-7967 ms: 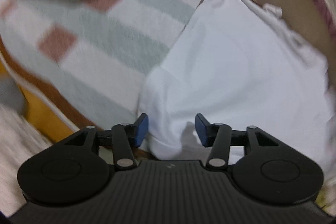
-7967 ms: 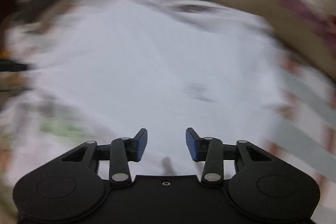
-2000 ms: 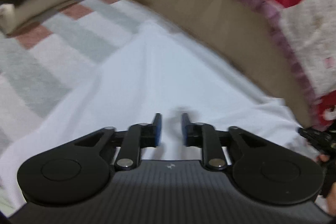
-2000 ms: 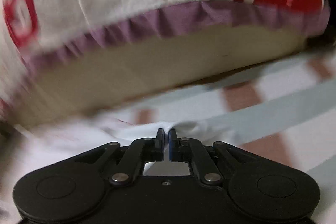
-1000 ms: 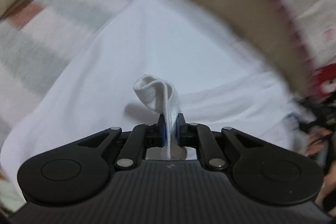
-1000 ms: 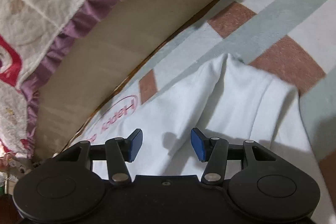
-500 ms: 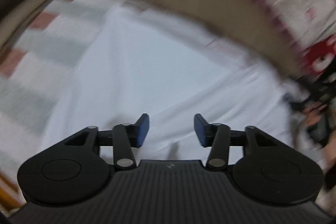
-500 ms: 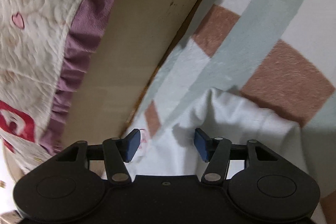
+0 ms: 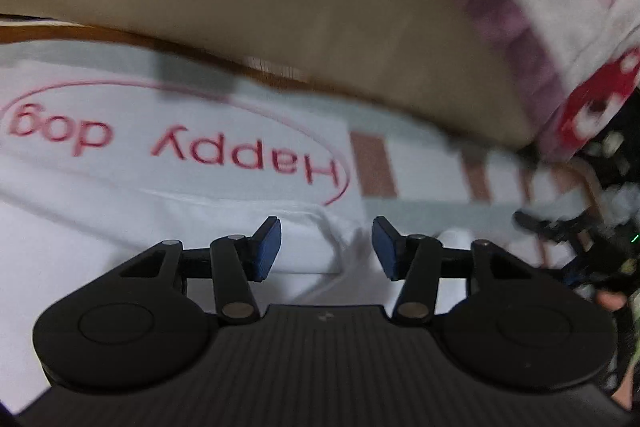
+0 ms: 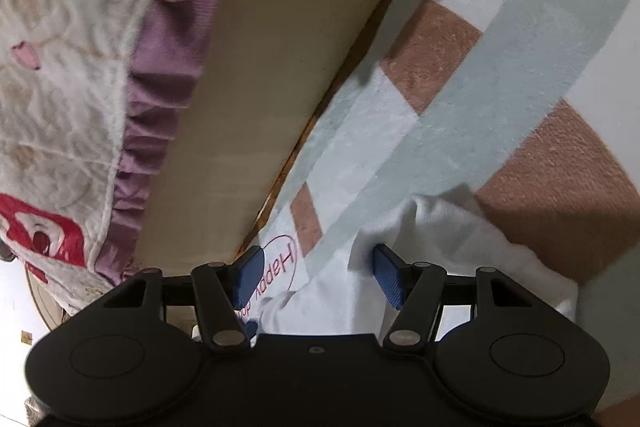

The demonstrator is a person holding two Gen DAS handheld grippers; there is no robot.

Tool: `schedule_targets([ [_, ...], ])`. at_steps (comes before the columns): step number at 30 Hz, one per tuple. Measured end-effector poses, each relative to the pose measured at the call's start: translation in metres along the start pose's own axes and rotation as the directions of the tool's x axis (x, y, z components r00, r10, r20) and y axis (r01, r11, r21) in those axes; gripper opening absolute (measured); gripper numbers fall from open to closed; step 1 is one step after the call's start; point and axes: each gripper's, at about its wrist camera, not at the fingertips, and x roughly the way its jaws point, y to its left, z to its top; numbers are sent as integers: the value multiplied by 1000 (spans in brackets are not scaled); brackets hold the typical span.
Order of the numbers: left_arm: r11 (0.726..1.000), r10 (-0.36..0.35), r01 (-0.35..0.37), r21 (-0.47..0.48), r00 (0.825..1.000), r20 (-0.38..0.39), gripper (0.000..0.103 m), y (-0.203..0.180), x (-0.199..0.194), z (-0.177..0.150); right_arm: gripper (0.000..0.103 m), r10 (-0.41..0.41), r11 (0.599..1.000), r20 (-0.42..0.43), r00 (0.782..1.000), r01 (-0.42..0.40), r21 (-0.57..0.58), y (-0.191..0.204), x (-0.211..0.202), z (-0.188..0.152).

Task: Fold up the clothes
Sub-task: 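Grasp the white T-shirt edge with the right gripper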

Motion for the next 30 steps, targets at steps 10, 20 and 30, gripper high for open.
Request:
schedule_targets([
  [10,956,-197,195,-221,980,10,21,9,35,8,69,19,992,-22,1000,-16,123,-19,16,4],
  [20,983,-169,181,-29,957,236,6,-7,0,13,12,40,996,110,993,-32,-77,1,8,4],
  [30,995,-102,95,41,973,207,9,-13,33,18,9,-135,936,238,962,203,-289,13,19,5],
])
